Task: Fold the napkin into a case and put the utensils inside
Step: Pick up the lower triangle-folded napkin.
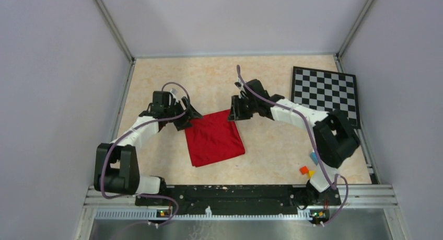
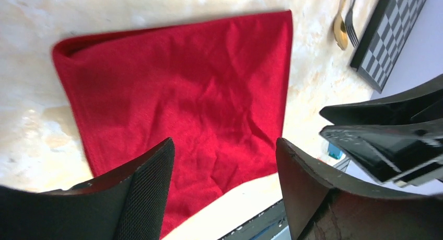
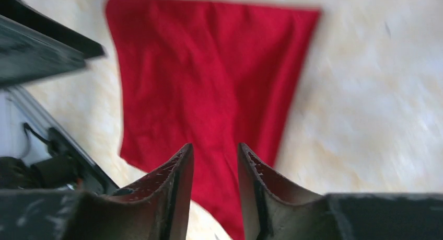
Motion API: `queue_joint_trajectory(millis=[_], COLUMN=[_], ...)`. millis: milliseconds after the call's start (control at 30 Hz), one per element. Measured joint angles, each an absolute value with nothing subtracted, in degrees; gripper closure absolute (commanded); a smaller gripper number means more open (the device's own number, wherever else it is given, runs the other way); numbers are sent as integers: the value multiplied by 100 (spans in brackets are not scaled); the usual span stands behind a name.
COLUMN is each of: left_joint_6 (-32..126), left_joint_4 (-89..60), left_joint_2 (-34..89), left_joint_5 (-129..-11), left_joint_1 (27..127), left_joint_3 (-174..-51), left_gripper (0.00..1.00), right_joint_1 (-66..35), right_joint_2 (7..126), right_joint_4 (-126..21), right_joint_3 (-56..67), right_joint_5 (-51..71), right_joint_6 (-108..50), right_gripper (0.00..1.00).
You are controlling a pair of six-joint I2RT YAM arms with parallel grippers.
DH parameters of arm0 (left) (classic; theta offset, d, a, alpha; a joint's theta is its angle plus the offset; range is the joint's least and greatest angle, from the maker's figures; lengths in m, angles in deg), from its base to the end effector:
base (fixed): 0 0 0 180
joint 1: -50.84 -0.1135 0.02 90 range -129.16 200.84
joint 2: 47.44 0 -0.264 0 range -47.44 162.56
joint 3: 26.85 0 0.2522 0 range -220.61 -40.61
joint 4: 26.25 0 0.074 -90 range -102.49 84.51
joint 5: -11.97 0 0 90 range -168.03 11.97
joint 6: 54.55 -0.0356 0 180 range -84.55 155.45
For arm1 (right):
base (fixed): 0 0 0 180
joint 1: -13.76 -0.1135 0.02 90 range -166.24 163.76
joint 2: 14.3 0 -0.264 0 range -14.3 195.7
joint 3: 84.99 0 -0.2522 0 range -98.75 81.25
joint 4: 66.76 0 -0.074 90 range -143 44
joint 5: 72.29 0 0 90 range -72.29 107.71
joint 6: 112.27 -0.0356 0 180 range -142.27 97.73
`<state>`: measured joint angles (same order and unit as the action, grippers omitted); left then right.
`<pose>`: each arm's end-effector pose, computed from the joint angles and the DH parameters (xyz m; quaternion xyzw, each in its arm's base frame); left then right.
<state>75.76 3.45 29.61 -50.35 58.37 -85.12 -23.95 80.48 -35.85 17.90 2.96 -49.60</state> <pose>0.2651 -0.0517 0.2106 -0.1748 0.8950 -0.3440 0.2239 0.2745 0.2237 0.2187 -0.1291 0.9197 0.2898 0.2312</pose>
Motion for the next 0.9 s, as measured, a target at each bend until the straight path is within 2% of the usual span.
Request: queue_joint_trajectory(millis=[133, 300, 533, 700, 900], left_joint_6=[7487, 7292, 7181, 7155, 7227], left_joint_4=[129, 26, 2, 39, -68], left_joint_2=[3416, 4104, 4308, 4076, 4015], left_joint_5=[-4991, -5024, -5188, -4960, -4556], left_joint_1=[5522, 5284, 5205, 5207, 5212], left_joint_3=[-8518, -8645, -8752, -8778, -9161], left_gripper=[26, 25, 24, 23, 24], right_joint_1=[-2336, -2172, -1984, -1975, -1975], right_joint_2=[8942, 9893, 10343, 10338, 10050], right_joint_4=[-4379, -4930, -5017, -4836, -4704], right_joint_3=[1115, 890, 855, 706, 778], right_joint_5=[-246, -742, -727, -698, -1131], right_joint_6=[-5216, -5485, -5229, -4975, -5120], right_gripper=[85, 93, 92, 78, 76])
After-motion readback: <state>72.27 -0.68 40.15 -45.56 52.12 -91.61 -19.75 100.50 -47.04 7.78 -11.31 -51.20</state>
